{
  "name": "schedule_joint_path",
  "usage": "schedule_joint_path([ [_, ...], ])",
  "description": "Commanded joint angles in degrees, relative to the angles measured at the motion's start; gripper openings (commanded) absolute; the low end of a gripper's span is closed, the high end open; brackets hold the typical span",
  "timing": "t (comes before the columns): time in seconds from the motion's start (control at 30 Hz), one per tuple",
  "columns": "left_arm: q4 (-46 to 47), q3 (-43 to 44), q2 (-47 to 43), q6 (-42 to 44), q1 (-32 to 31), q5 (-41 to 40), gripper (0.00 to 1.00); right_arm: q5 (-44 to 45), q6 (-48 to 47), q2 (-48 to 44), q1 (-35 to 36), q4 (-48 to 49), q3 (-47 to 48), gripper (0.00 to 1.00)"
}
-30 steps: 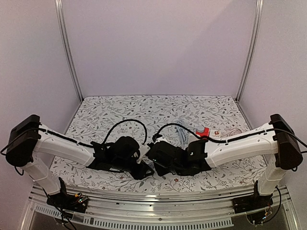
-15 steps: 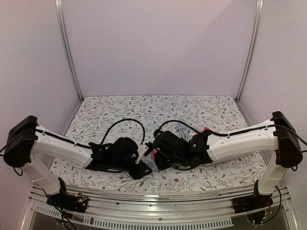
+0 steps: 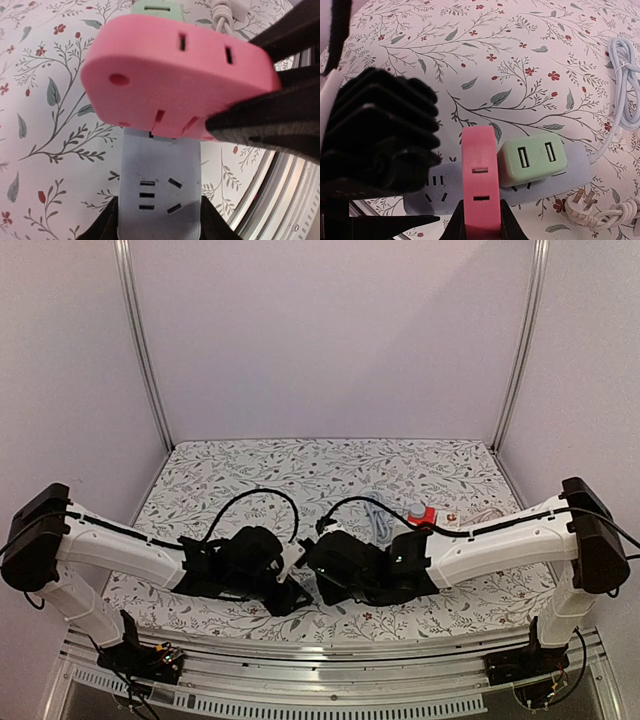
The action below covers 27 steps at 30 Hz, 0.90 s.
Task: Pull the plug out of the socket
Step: Remove the plug from the socket, then place the plug at the center of the board.
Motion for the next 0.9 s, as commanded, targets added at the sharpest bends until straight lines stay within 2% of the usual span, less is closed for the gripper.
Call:
schedule_joint_path([
  [0.0,-5.28,-1.76,-0.93,-0.04,0.86,-8.0,0.08,-4.81,3.88,-3.64,-5.54,-1.13,-3.28,0.0],
  [0.13,-6.72,-1.51,-1.16,-0.7,0.76,-9.2,0.08,-10.87,4.79,-5.28,-9.2,-0.32,-3.56,0.0],
  [0.23,-4.7,-3.24,-1.7,-1.04,0.14,-9.79,0.08,-11.93,4.91,-5.22,-9.14,0.02,-3.67,0.0],
  [0.3,-2.35,-4.62,-1.75,-1.43,0.08,-9.74,0.08,-10.28,4.12,-5.12,-7.95,1.12,-4.74,0.0],
  [0.6,-2.26,-2.66,-1.24,-2.65,1.06,-8.52,0.08,-3.97,2.98,-7.42,-5.25,-2.63,-4.29,0.0],
  [0.73,3.89,-5.1,0.83,-4.78,1.09,-7.89,0.1,-1.76,4.47,-11.57,-5.42,-1.13,-9.39,0.0],
  [0.87,-0.09,-2.59,3.18,-6.09,1.09,-9.09,0.14,-2.39,6.99,-15.2,-7.87,-2.37,-13.25,0.0],
])
